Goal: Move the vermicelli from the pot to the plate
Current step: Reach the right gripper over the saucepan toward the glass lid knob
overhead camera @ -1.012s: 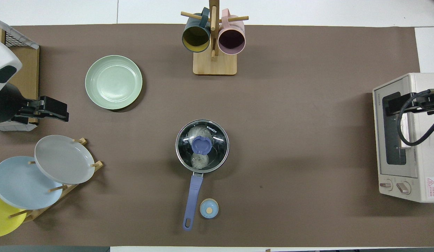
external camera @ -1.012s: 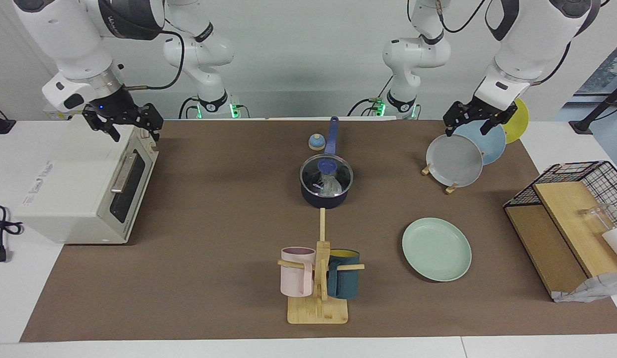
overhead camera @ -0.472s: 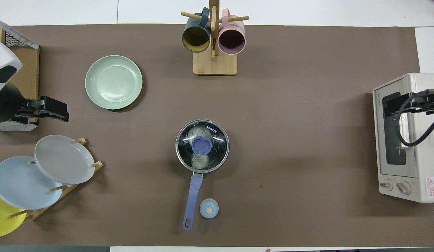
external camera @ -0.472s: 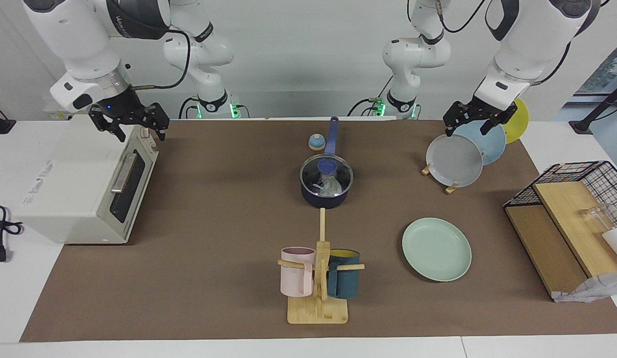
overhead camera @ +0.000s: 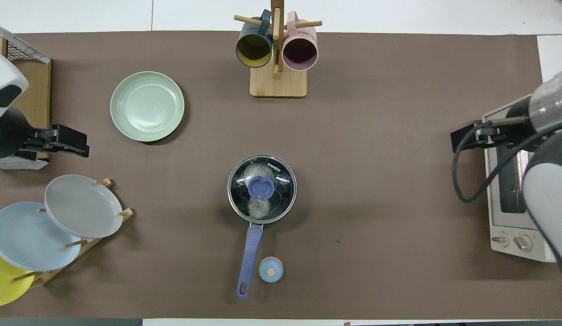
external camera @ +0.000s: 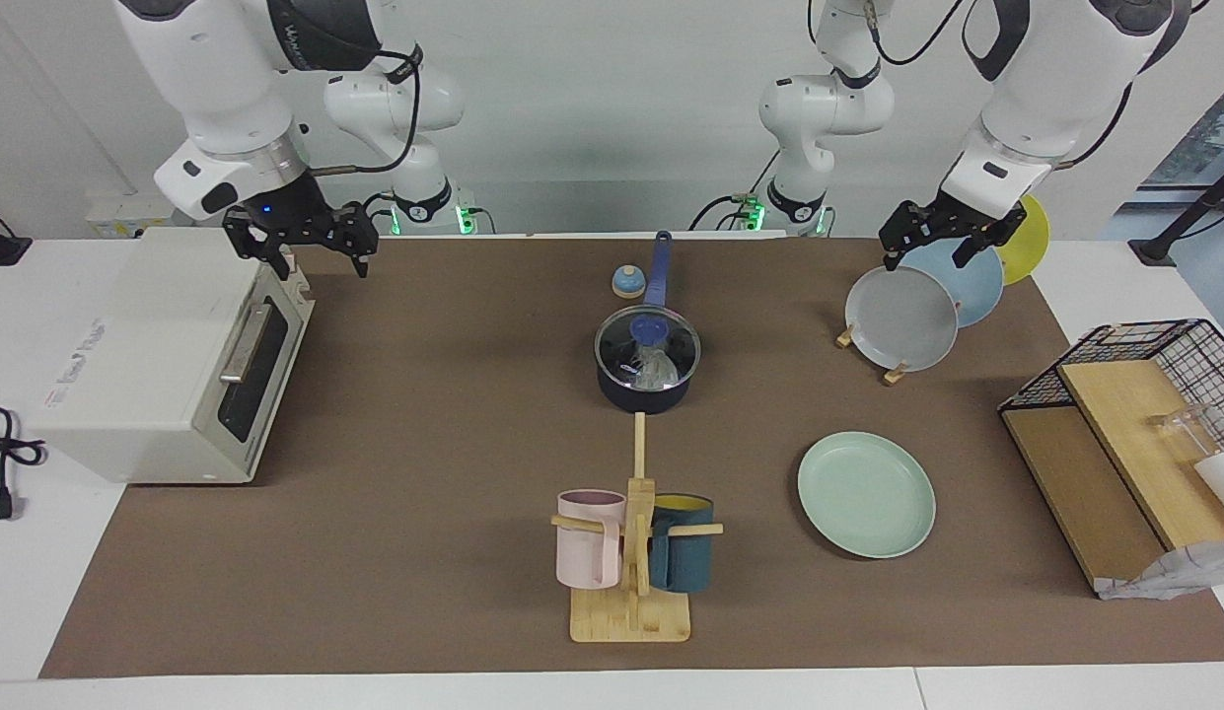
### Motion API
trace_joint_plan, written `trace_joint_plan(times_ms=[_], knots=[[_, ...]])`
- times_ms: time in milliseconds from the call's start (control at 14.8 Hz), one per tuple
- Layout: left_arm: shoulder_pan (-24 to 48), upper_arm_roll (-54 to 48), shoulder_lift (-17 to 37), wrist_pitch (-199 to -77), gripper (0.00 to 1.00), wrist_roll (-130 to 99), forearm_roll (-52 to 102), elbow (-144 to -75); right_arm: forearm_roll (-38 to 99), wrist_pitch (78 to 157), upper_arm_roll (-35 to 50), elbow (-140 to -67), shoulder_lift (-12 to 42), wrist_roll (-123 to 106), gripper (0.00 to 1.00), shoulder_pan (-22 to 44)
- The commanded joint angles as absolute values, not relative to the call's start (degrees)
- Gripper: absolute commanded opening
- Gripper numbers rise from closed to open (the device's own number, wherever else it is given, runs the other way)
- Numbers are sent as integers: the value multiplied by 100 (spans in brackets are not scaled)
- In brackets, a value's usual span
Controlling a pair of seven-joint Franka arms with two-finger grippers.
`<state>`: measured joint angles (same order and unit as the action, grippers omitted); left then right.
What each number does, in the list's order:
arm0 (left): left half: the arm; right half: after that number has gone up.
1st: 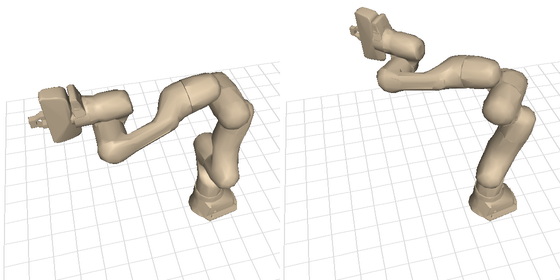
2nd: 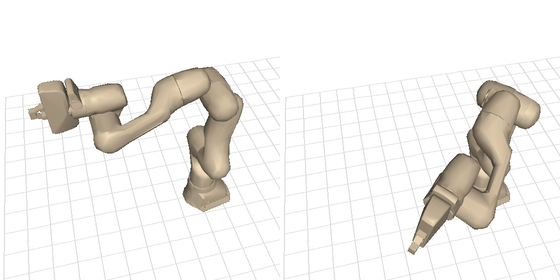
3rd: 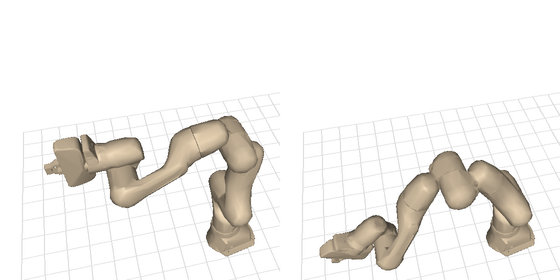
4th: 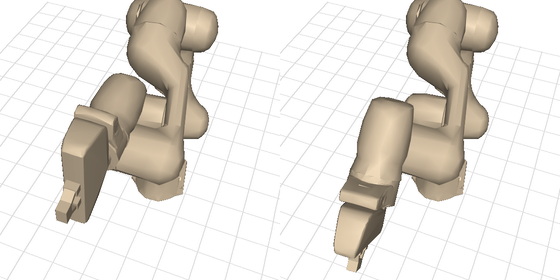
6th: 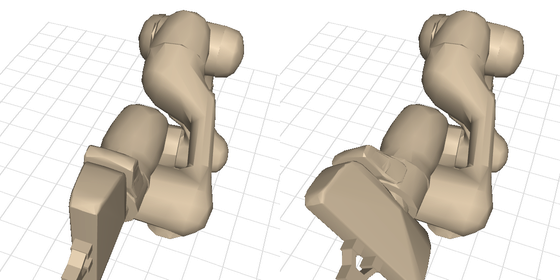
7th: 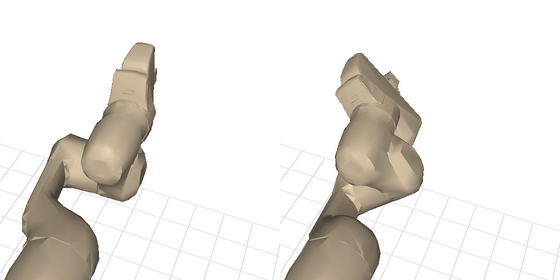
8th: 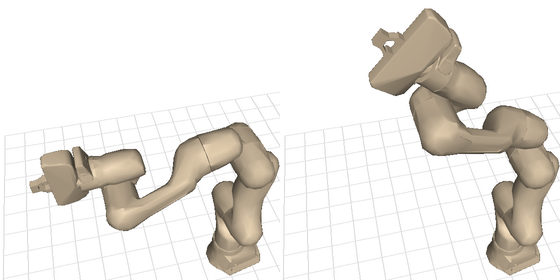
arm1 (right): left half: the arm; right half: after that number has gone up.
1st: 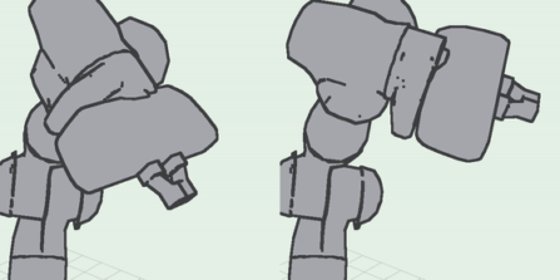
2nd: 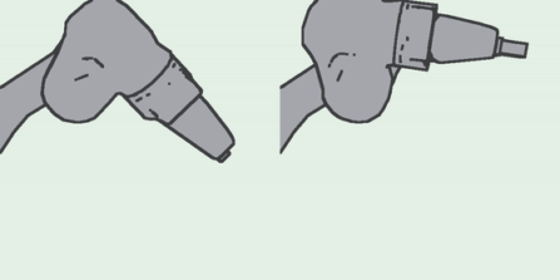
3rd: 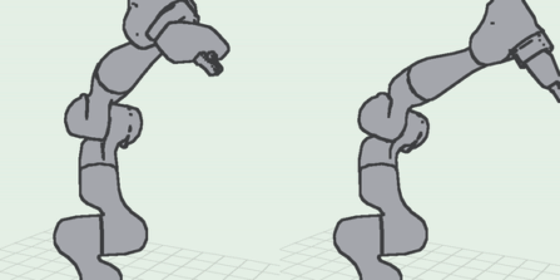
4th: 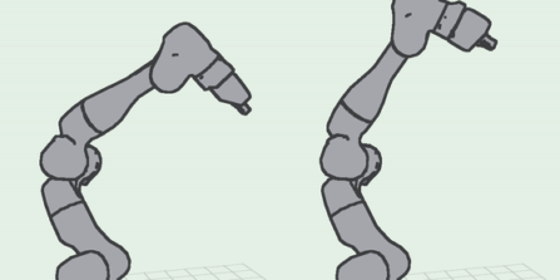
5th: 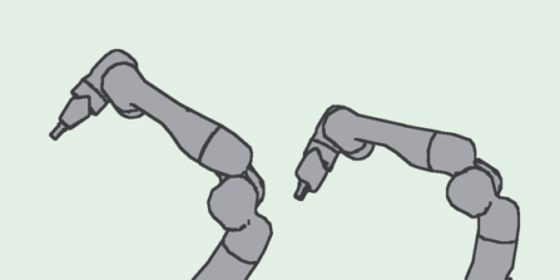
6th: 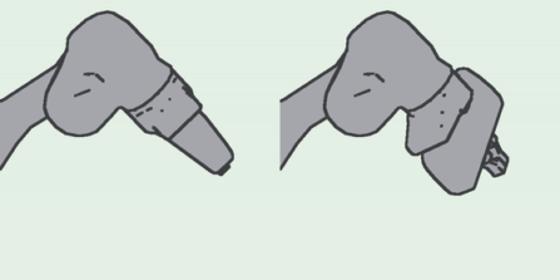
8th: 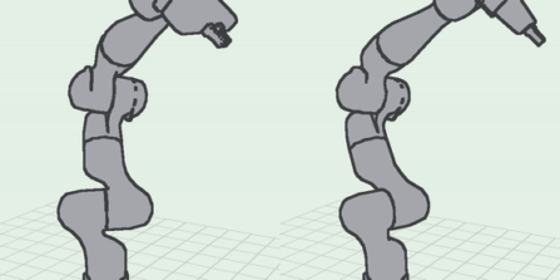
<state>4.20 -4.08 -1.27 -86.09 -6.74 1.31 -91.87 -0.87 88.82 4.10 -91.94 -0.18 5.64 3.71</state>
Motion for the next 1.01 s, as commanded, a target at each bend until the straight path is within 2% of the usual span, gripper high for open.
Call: trace_joint_plan(times_ms=[0, 270, 405, 607, 945], knots=[[360, -457, -220, -8657, 100, -650, 70, -9272, 105, 8763, 1140, -8712, 411, 1515, 100, 334], [360, -457, -220, -8657, 100, -650, 70, -9272, 1, 9069, 2221, -8448, 1097, 2765, 100, 351], [360, -448, -220, -8657, 100, -650, 70, -9272, -455, 9158, 2548, -8149, 1571, 3390, 100, 640], [360, -457, -220, -8657, 100, -650, 70, -9272, -606, 9727, 2619, -7980, 1960, 4207, 100, 1194], [360, -457, -220, -8657, 100, -650, 70, -9272, -1045, 9966, 2619, -7980, 2398, 5167, 100, 1916]])
